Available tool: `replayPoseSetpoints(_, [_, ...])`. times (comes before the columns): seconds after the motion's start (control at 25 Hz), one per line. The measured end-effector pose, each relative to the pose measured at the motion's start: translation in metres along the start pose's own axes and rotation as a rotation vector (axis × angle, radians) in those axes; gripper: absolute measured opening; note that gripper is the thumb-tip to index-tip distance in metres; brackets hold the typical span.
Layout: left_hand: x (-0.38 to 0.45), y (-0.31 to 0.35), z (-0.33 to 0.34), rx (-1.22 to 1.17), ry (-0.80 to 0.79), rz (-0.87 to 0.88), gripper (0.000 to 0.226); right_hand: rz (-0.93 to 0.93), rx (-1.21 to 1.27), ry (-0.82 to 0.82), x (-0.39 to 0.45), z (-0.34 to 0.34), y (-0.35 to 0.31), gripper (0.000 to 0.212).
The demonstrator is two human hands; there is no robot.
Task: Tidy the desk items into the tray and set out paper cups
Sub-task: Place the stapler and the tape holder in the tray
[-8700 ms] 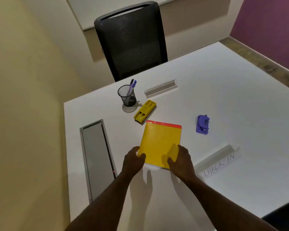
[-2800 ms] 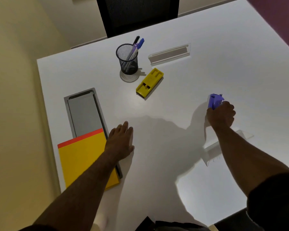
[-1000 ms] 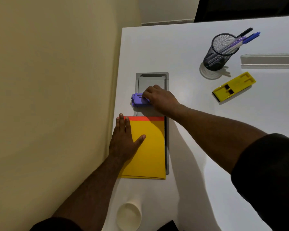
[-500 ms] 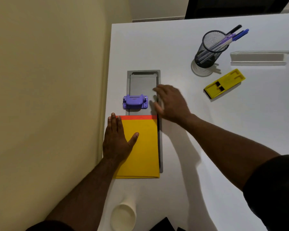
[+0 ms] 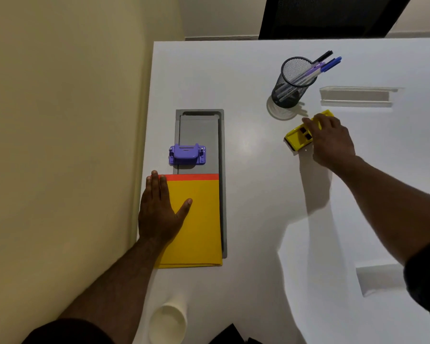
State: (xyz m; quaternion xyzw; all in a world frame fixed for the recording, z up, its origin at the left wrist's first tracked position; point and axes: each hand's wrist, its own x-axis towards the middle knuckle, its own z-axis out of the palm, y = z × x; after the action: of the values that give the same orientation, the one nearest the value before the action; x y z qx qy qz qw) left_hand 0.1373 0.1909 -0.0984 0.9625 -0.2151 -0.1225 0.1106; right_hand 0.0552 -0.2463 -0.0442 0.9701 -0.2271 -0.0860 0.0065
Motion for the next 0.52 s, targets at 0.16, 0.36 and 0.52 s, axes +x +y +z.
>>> replayPoseSetpoints(0.16, [-0.002, 0.000, 0.001, 0.002, -0.003, -0.002, 0.097, -0.018, -0.110, -0.015, 0.012, -0.011, -0.001, 0.067])
replayPoseSetpoints(0.36, [-0.001, -0.001, 0.003, -0.004, 0.027, 0.002, 0.096, -0.122, 0.096, 0.060, 0.019, -0.023, -0.051, 0.062])
replayPoseSetpoints(0.52, [-0.001, -0.002, 0.003, 0.014, 0.025, -0.006, 0.098, -0.235, 0.188, 0.124, 0.040, -0.031, -0.136, 0.062])
